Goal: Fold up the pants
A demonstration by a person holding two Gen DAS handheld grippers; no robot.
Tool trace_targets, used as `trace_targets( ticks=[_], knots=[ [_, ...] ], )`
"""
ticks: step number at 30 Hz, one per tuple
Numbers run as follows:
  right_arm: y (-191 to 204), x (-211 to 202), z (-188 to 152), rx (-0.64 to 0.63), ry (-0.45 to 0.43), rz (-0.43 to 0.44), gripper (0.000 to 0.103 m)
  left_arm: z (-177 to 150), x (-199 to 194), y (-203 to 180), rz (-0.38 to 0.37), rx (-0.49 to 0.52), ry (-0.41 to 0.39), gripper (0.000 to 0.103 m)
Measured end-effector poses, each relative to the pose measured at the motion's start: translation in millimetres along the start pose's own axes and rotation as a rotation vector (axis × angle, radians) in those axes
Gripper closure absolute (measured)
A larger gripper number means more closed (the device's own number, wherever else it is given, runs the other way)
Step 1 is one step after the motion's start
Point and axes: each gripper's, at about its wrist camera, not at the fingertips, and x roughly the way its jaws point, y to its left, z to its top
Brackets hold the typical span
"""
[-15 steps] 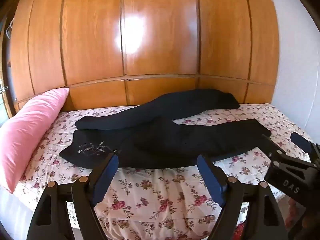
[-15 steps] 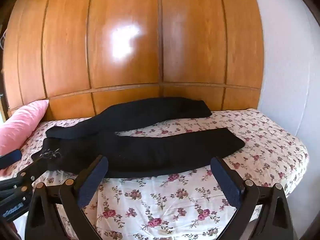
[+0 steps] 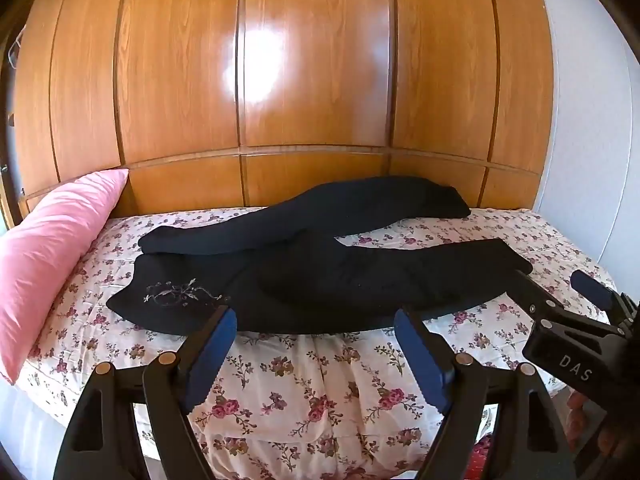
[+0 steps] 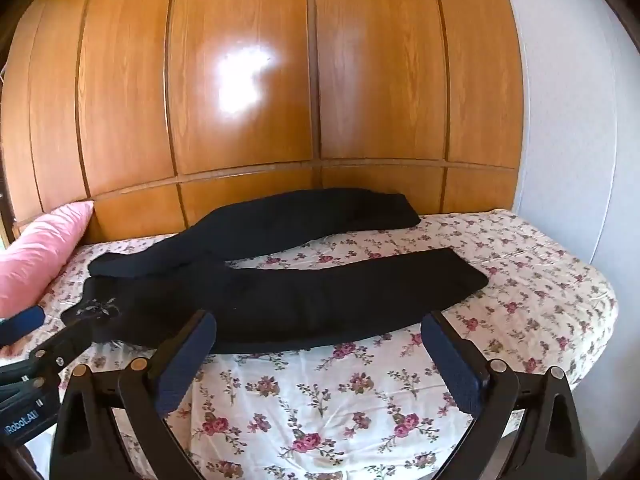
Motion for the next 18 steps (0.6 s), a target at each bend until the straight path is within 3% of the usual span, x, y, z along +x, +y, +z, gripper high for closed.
trace_targets(
  ticks=[18],
  knots=[
    [-2,11,2,0.022,0.035,0.011,0.000,-4,6,0,-0.004,-0.017,0.021,0.020]
  ],
)
